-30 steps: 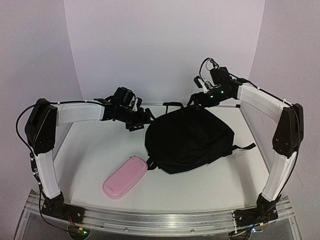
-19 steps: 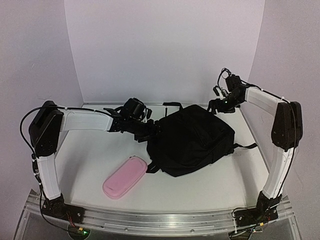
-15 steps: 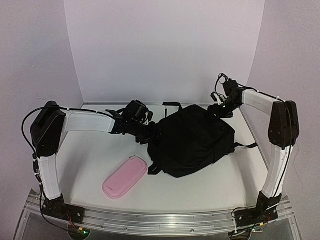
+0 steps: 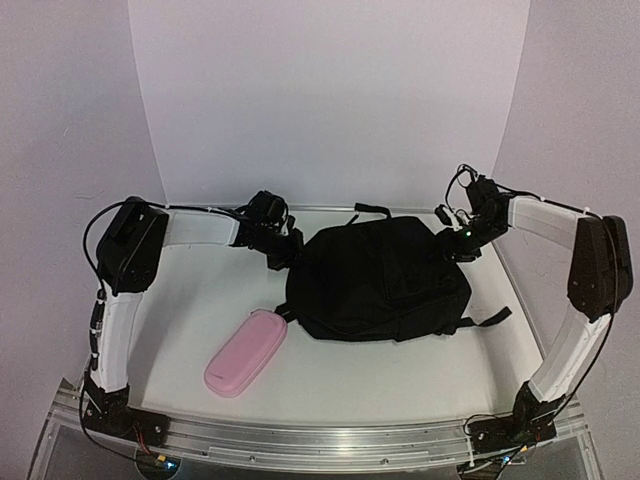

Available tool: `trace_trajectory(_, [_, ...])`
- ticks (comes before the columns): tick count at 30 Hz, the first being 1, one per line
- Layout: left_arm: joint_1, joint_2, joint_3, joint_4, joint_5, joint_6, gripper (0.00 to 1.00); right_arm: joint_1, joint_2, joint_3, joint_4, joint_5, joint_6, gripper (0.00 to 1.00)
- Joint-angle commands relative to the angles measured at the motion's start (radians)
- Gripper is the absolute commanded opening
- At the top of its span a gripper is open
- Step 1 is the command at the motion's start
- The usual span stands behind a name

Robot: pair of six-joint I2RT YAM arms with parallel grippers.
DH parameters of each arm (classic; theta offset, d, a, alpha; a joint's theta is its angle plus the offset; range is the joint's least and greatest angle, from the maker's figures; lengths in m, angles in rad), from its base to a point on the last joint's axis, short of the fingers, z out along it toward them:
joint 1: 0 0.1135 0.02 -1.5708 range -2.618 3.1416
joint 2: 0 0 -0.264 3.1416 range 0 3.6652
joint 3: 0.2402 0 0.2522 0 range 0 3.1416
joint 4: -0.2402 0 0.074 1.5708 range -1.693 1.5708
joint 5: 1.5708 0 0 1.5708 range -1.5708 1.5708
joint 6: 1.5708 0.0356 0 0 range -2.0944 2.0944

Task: Pack the student bag
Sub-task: Adjust the student bag at the center of the board.

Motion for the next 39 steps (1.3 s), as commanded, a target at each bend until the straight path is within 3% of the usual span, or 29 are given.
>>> trace_trajectory(1, [0.056,0.148,0.308,-0.103,0.038,0.108,0.0,0.007,-0.123,-0.113,-0.051,-0.191,0.038,0.55])
trace_trajectory(4, [0.08,0.247,0.559,-0.17,0.081,0.148,0.09,0.048,-0.16,-0.181,-0.05,-0.231,0.06,0.55])
trace_trajectory(9, [0.088,0.3,0.779,-0.278,0.075,0.194,0.43,0.108,-0.221,-0.254,-0.052,-0.256,0.046,0.6])
trace_trajectory(12, [0.088,0.214,0.703,-0.297,0.05,0.212,0.57,0.111,-0.27,-0.24,-0.075,-0.309,0.047,0.65])
trace_trajectory(16, [0.084,-0.018,0.369,-0.204,0.029,0.19,0.67,0.101,-0.327,-0.128,-0.105,-0.185,0.042,0.77])
trace_trajectory(21, [0.057,-0.262,-0.021,-0.103,-0.008,0.126,0.7,0.084,-0.267,0.008,-0.102,0.011,-0.003,0.86])
trace_trajectory(28, [-0.034,-0.36,-0.256,-0.081,-0.105,0.041,0.71,0.076,-0.029,0.18,-0.102,0.127,-0.042,0.86])
trace_trajectory(32, [-0.059,-0.316,-0.291,-0.021,-0.084,0.013,0.67,0.076,0.045,0.203,-0.102,0.086,-0.044,0.83])
trace_trajectory(35, [-0.06,-0.26,-0.252,-0.008,-0.082,0.019,0.6,0.076,0.066,0.164,-0.102,0.032,-0.044,0.74])
trace_trajectory(39, [-0.047,-0.17,-0.146,-0.025,-0.094,0.04,0.39,0.076,0.04,0.057,-0.101,-0.043,-0.037,0.62])
